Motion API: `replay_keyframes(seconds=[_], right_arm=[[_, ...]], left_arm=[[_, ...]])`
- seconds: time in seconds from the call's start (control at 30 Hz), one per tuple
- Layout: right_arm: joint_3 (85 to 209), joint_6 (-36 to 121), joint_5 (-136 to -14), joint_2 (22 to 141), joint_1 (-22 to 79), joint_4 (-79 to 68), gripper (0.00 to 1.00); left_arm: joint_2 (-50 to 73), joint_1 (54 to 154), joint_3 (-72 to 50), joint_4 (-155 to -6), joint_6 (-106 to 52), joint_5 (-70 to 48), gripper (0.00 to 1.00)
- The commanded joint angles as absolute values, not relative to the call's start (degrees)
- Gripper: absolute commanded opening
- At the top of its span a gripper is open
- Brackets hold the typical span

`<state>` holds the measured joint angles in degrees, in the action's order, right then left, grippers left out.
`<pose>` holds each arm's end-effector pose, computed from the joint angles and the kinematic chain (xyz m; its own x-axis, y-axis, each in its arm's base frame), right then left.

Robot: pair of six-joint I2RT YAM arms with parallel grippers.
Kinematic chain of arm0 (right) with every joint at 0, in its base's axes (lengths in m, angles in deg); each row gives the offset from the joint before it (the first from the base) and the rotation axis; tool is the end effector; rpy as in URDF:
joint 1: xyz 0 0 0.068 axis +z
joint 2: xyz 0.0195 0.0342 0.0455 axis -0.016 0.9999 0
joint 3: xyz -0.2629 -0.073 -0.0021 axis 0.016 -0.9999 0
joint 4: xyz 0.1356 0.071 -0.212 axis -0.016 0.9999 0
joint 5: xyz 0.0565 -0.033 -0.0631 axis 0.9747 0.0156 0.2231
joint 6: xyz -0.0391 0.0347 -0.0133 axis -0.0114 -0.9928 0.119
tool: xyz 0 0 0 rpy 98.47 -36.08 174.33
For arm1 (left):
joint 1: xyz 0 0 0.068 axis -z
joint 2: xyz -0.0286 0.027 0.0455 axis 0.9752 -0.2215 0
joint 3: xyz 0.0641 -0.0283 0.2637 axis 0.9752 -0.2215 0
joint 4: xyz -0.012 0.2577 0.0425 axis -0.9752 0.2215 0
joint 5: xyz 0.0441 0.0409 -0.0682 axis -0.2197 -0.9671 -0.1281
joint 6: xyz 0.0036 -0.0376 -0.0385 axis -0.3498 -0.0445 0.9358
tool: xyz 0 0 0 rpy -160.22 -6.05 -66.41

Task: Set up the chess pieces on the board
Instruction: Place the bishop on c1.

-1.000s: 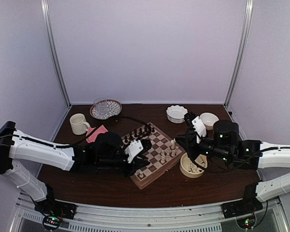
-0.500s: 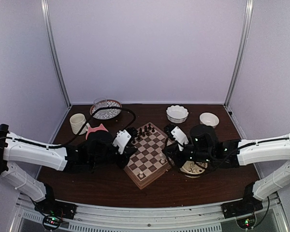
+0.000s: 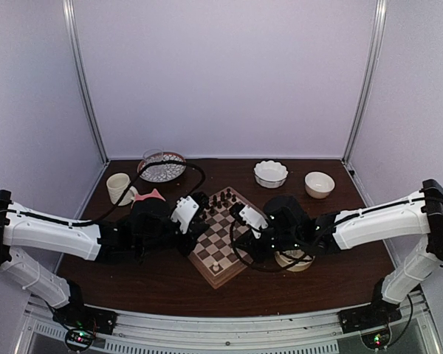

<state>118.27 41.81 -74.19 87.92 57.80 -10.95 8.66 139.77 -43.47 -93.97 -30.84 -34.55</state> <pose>0.1625 0.2780 0.1995 -0.4207 -0.4421 -0.7922 -0.8611 0.4694 0.1953 0.1440 -0.2574 0.2220 -0.2838 0.2603 -0.9229 0.7136 0.7002 -0.0219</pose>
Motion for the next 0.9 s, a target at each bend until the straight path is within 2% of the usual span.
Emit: replay_keyframes(seconds=[0.0,0.87], right_arm=[[121.2,43.3,-73.8,90.6,58.9,-9.5,0.0],[125.9,44.8,-79.5,96.9,60.2,-3.3,0.0]], left_arm=[[9.3,139.6,-43.7,-96.7,-30.5,-33.9,0.02],[8.8,139.6,-43.4,-96.6,-30.9,-32.8,0.01]])
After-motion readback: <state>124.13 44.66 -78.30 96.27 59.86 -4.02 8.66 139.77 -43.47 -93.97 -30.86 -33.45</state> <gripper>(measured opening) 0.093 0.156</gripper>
